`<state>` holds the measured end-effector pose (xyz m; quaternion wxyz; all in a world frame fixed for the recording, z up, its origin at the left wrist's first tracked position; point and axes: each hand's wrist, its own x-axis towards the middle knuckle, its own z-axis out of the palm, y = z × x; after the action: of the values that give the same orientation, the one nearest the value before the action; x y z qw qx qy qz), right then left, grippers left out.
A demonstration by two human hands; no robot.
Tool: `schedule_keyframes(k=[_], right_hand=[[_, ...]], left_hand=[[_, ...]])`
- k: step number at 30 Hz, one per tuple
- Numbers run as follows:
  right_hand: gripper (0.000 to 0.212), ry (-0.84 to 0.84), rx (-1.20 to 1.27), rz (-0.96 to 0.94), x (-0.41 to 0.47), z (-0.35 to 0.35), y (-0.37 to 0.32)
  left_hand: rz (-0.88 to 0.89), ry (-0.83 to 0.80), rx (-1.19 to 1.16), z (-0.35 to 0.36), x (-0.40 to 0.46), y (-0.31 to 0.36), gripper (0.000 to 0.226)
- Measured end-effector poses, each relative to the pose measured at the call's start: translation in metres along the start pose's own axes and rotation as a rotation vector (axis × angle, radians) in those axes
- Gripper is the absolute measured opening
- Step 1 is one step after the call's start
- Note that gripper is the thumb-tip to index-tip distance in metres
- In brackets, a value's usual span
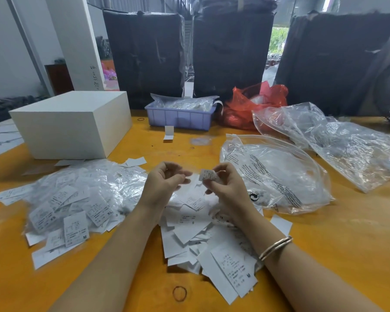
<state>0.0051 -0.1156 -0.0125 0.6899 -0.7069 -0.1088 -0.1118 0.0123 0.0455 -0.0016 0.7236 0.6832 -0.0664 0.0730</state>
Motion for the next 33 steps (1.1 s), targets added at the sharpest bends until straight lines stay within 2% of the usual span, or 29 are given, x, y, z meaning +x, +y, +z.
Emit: schedule_keyframes(k=[4, 10, 13, 21, 27, 33], right_hand=[[0.028, 0.015, 0.069, -0.001, -0.0004, 0.001, -0.0012], [0.012, 0.033, 0.105, 0.016, -0.0016, -0.002, -0.0039], [0.006, -0.002, 0.107, -0.02, -0.0024, -0.0027, -0.0041], [0.016, -0.091, 0.022, -0.033, -0.003, -0.0033, 0.0], [0.012, -0.119, 0.012, -0.029, -0.0034, -0.007, 0.0014], [0.012, -0.141, -0.034, 0.005, -0.0045, -0.0068, 0.0015]], left_hand=[[0.023, -0.062, 0.106, 0.002, -0.0022, -0.0012, 0.03], [0.098, -0.08, 0.163, 0.0052, -0.0039, -0.0019, 0.01], [0.134, -0.071, 0.165, 0.0052, -0.0042, -0.0019, 0.012], [0.238, -0.11, 0.265, 0.0027, -0.0048, -0.0025, 0.017], [0.27, -0.084, 0.286, 0.0002, -0.0027, -0.0034, 0.02], [0.283, -0.128, 0.296, -0.0008, -0.0026, -0.0044, 0.018]])
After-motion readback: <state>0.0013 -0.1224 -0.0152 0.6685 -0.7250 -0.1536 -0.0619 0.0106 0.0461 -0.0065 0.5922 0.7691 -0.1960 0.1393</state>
